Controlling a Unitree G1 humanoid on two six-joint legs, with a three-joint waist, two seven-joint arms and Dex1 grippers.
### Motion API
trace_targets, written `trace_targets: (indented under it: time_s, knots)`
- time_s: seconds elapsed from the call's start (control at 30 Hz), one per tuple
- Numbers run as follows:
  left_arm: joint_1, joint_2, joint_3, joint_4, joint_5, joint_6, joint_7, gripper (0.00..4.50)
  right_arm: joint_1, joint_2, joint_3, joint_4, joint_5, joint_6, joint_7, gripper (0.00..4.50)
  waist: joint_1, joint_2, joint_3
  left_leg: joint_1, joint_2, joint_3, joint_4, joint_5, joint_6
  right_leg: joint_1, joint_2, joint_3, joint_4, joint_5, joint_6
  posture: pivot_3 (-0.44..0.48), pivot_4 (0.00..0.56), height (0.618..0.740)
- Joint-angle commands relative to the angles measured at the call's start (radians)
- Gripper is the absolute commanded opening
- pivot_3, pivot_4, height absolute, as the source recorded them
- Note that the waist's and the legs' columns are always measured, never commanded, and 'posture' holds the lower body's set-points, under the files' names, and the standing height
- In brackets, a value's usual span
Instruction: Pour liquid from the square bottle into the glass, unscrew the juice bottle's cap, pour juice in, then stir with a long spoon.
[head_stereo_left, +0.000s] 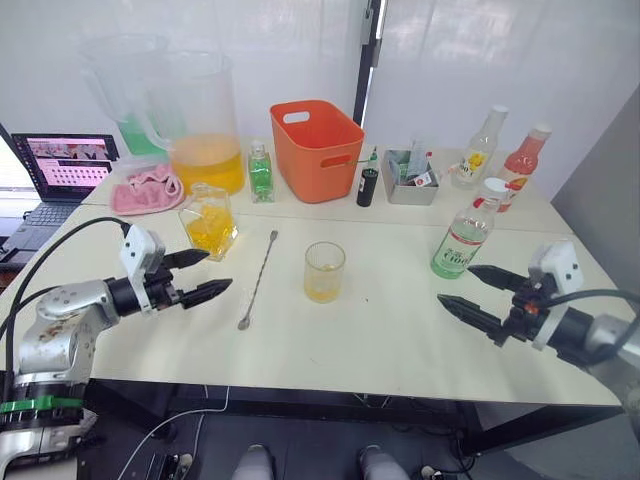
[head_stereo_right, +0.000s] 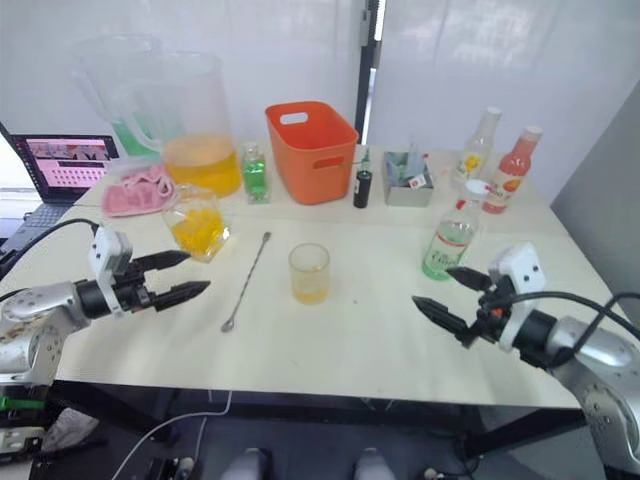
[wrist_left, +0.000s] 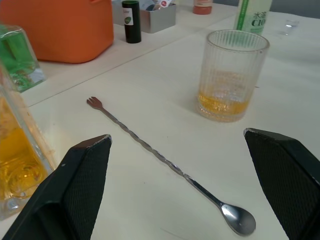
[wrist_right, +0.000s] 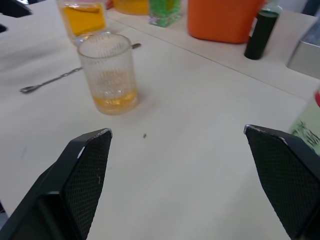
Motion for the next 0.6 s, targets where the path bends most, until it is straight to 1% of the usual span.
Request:
trace_targets:
  time_s: [0.03,0.2,0.23,0.27,0.3,0.33,0.37,0.4,0.43,0.5,0.6]
  knots:
    - [0.013,0.023,0.006,0.042,0.008,-0.095,-0.083,4.49,0.055,0.02,-0.06,-0.018,-0.011,0.007,-0.043,4.5,-0.002,0.0,0.0,0.001,0.0,0.001,0.0,0.0,-0.001,0.0,0.0,0.0,0.0,0.0,0.0,0.0,0.15,0.731]
    - [-0.033,0.022,-0.01,0.081,-0.016,-0.085,-0.142,4.49,0.154,0.075,-0.099,-0.057,0.004,0.006,-0.083,4.5,-0.002,0.0,0.0,0.001,0.0,0.001,0.0,-0.002,-0.003,0.0,0.0,0.0,0.0,0.0,-0.001,0.0,0.15,0.731]
    - [-0.046,0.021,-0.017,0.085,-0.018,-0.078,-0.154,4.49,0.171,0.086,-0.107,-0.062,0.008,0.019,-0.1,4.5,-0.001,0.0,0.0,0.001,0.0,0.001,0.0,-0.002,-0.003,0.0,-0.001,0.0,0.0,0.0,-0.001,0.0,0.15,0.729]
    - [-0.061,0.019,-0.026,0.085,-0.021,-0.068,-0.166,4.49,0.189,0.097,-0.12,-0.071,0.019,0.03,-0.113,4.5,0.002,-0.001,-0.001,0.003,0.002,0.004,0.001,-0.002,-0.003,-0.004,0.0,0.003,0.0,0.0,-0.001,0.0,0.15,0.726]
    - [-0.075,0.017,-0.035,0.086,-0.021,-0.062,-0.177,4.49,0.208,0.109,-0.131,-0.081,0.024,0.033,-0.123,4.5,0.006,-0.001,-0.001,0.004,0.006,0.012,0.0,-0.003,-0.004,-0.012,0.002,0.008,-0.001,0.002,-0.003,0.0,0.15,0.724]
    - [-0.093,0.013,-0.045,0.085,-0.025,-0.052,-0.19,4.49,0.238,0.125,-0.143,-0.1,0.019,0.022,-0.131,4.5,0.011,-0.003,-0.002,0.004,0.012,0.025,0.0,-0.004,-0.005,-0.018,0.005,0.015,-0.001,0.004,-0.007,0.0,0.15,0.722]
    - [-0.11,0.007,-0.053,0.085,-0.026,-0.047,-0.198,4.49,0.265,0.143,-0.154,-0.119,0.022,0.015,-0.139,4.5,0.014,-0.004,-0.002,0.004,0.019,0.04,0.0,-0.006,-0.006,-0.028,0.012,0.03,0.0,0.007,-0.012,0.0,0.15,0.722]
    - [-0.121,0.003,-0.058,0.086,-0.027,-0.044,-0.203,4.49,0.283,0.155,-0.161,-0.132,0.023,0.01,-0.144,4.5,0.013,-0.003,-0.003,0.004,0.022,0.047,0.0,-0.007,-0.006,-0.033,0.016,0.038,0.0,0.01,-0.015,0.0,0.15,0.722]
    - [-0.133,-0.002,-0.063,0.085,-0.029,-0.036,-0.206,4.49,0.294,0.163,-0.166,-0.14,0.024,0.009,-0.15,4.5,0.004,-0.003,-0.003,0.001,0.021,0.044,-0.001,-0.007,-0.006,-0.025,0.015,0.036,0.0,0.009,-0.01,0.0,0.15,0.722]
    - [-0.155,-0.011,-0.073,0.091,-0.029,-0.033,-0.216,4.49,0.309,0.176,-0.169,-0.155,0.019,0.0,-0.16,4.5,-0.013,-0.003,-0.003,0.007,0.021,0.043,0.0,-0.008,-0.005,-0.018,0.015,0.035,0.0,0.007,-0.005,0.0,0.15,0.722]
    - [-0.173,-0.021,-0.082,0.089,-0.028,-0.028,-0.23,4.49,0.307,0.198,-0.161,-0.17,0.0,-0.024,-0.182,4.5,-0.03,-0.003,-0.003,0.008,0.021,0.04,0.0,-0.008,-0.005,-0.015,0.015,0.033,0.0,0.007,-0.005,0.0,0.15,0.722]
